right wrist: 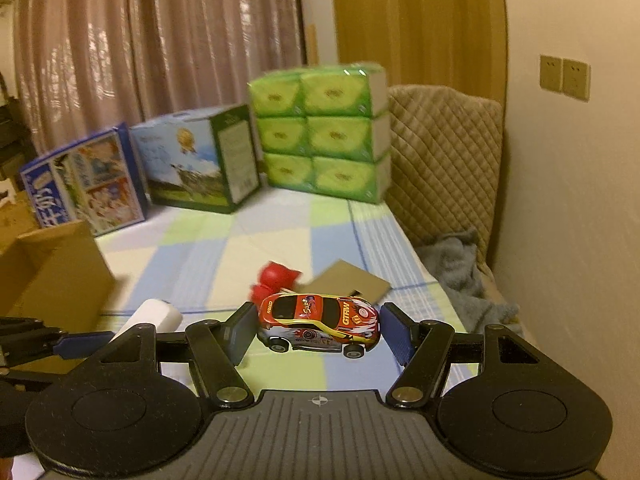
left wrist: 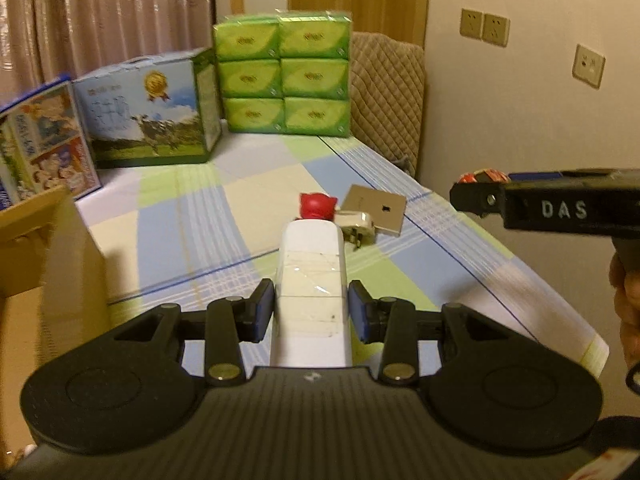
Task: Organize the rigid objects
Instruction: 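Carry the white block and toy car over the cardboard box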
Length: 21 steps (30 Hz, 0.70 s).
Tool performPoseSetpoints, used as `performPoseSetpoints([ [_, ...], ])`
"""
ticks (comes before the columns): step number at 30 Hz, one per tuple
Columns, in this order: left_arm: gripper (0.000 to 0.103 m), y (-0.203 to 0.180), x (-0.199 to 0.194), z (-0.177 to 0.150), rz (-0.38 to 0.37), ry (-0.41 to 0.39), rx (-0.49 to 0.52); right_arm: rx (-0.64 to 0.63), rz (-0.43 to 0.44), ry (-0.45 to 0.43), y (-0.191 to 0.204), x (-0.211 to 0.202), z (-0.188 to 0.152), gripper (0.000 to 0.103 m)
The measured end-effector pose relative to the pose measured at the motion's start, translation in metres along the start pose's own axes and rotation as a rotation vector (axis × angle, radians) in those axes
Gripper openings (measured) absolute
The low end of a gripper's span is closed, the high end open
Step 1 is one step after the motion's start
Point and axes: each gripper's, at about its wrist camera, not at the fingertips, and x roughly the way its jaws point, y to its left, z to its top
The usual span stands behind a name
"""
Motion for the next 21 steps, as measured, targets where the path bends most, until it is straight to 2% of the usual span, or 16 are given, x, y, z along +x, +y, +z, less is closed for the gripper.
performPoseSetpoints([
  [13, 0.035, 0.044, -0.078, 0.0, 0.089, -0.042, -0.041, -0.062, 0.118, -0.017, 0.07, -0.045, 0.003, 0.064],
  [21, 0.035, 0.09, -0.124, -0.014, 0.173, -0.059, -0.101, -0.124, 0.196, -0.028, 0.122, -0.057, 0.006, 0.064],
])
